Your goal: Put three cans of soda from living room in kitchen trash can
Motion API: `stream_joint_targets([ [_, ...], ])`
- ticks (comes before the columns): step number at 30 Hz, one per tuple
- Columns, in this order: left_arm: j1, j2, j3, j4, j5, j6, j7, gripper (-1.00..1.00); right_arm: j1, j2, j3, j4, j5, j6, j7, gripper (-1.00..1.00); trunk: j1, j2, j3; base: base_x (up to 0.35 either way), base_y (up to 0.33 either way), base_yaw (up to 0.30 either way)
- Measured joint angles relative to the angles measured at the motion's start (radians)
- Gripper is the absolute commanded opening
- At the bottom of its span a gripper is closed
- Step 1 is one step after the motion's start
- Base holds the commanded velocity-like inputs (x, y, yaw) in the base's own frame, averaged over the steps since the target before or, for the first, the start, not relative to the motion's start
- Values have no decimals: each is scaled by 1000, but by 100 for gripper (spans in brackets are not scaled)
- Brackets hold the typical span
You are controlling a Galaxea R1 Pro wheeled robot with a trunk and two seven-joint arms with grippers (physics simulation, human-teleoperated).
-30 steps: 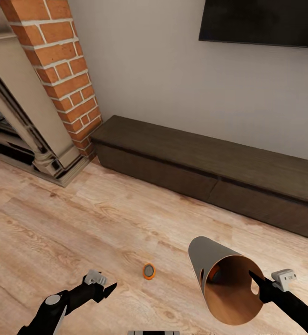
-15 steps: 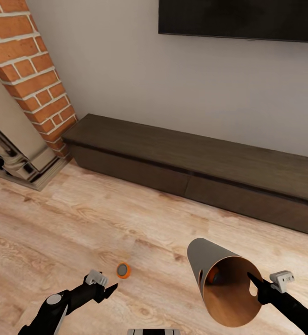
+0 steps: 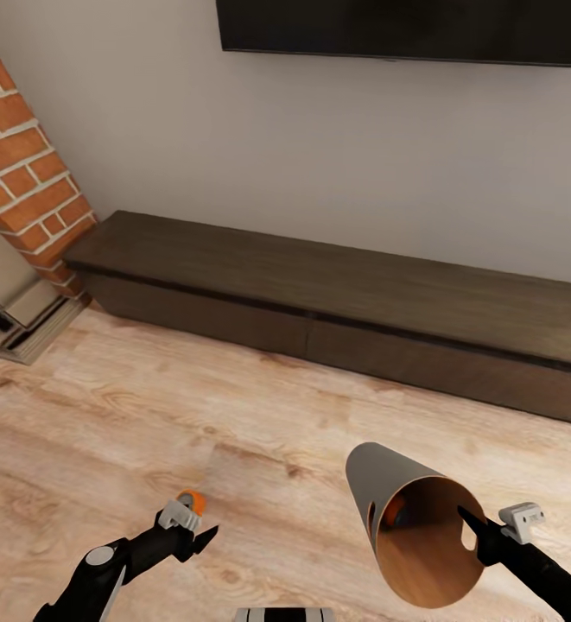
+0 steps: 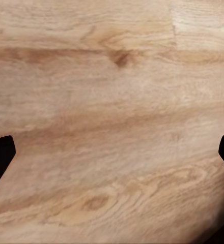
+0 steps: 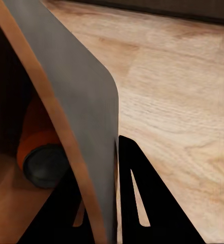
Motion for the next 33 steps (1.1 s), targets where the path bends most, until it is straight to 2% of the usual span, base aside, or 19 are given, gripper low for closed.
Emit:
stream_joint_targets([
  [4,0,0,1,0,-1,0,0,100,0,2,0,0,-1,0,1,-100,0,0,-2,0,61,-52],
  [12,0,-1,1,0,-2,2,0,100,0,3,1,0,-1,0,2,-100,0,0,-3,0,279,-58],
  [27,0,-2,0,0,-2,2,2,100,0,5,5,7,2,0,4,-100,0,0,-3,0,309,-240],
  [33,0,-2,0,0,-2,1,19,100,0,7,8,14,5,0,3,-100,0,0,-3,0,173,-201],
])
